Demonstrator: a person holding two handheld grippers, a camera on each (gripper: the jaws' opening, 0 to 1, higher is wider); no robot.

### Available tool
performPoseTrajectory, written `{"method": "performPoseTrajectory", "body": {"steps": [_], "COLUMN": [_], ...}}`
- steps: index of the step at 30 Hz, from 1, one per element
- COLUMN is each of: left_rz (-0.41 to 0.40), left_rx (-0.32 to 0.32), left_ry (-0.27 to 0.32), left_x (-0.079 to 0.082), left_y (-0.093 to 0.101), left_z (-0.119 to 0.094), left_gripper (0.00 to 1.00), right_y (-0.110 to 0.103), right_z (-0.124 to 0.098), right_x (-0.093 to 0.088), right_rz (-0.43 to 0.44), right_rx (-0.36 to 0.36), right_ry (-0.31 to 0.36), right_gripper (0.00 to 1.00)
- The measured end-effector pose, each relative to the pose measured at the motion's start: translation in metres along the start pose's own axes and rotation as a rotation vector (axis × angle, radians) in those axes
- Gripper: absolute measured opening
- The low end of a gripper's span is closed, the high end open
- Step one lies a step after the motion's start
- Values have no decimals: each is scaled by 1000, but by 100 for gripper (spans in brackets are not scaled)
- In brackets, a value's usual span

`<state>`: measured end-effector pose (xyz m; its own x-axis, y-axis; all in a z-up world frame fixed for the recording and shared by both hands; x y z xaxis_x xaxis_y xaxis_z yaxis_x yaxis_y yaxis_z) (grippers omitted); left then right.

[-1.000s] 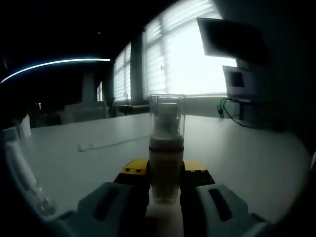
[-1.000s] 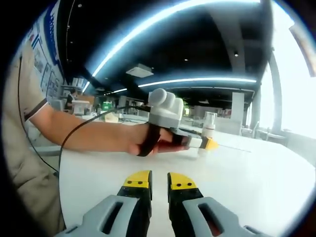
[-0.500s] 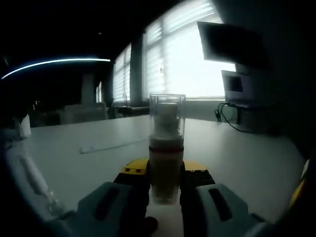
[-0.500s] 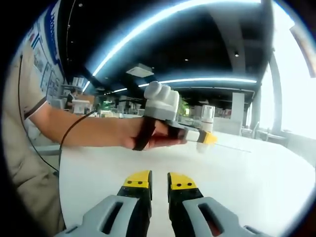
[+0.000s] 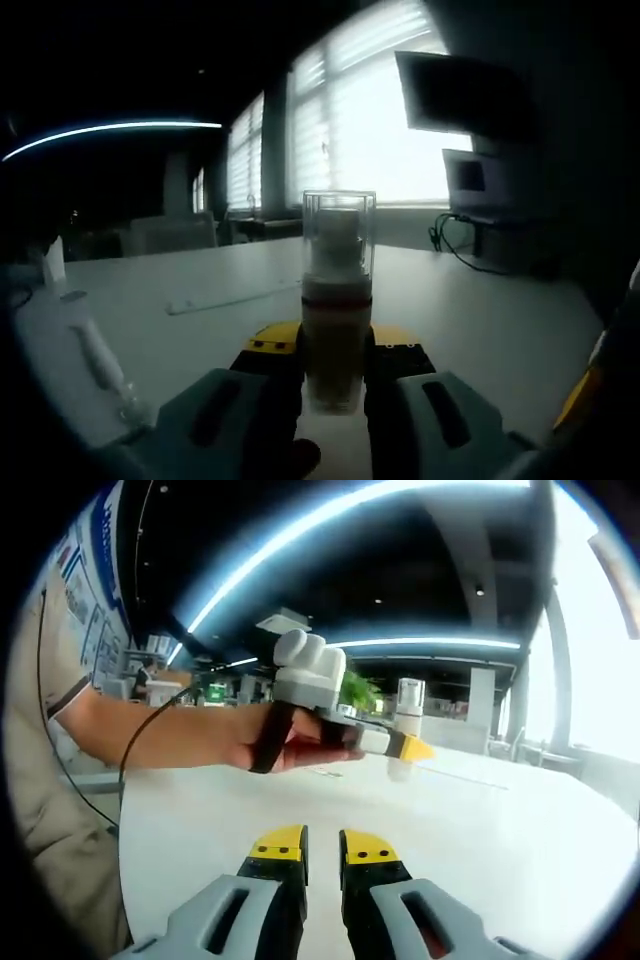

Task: Clamp pump bottle remove cover press pump head put on cover

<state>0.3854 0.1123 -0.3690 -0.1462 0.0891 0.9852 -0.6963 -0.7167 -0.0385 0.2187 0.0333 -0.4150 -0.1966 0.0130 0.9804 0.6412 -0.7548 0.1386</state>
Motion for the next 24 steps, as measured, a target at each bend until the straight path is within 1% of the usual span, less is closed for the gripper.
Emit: {"method": "performPoseTrajectory", "body": {"steps": [11, 16, 20, 24], "left_rz": [13, 3, 10, 14], "left_rx": [-35, -36, -34, -25], "left_ry": [18, 24, 30, 41], "left_x": [14, 17, 21, 27], "left_y": [9, 11, 10, 2], "left_z": [-19, -36, -46, -52], "left_gripper": [14, 14, 14, 14], "right_y": [0, 0, 1, 1], "right_z": [0, 0, 0, 0], "right_x": [0, -1, -1, -1], "right_rz": [-4, -5, -9, -15], "right_rx": [-3, -5, -7, -11], "right_ry": [-2, -4, -6, -9], "right_gripper": [8, 8, 8, 8]}}
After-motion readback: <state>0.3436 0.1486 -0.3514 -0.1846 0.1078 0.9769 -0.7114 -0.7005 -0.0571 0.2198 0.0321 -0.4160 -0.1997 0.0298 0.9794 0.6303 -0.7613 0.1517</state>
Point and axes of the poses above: the point that each gripper's makers call its tool centre point, and the gripper's own axes: z roughly forward along the fingers, y roughly to its right, x roughly out of its top, the point moved 6 cm from there along -z, roughly backward along the fingers, and after that the axes turned 13 degrees about y, right-handed, at the moved point
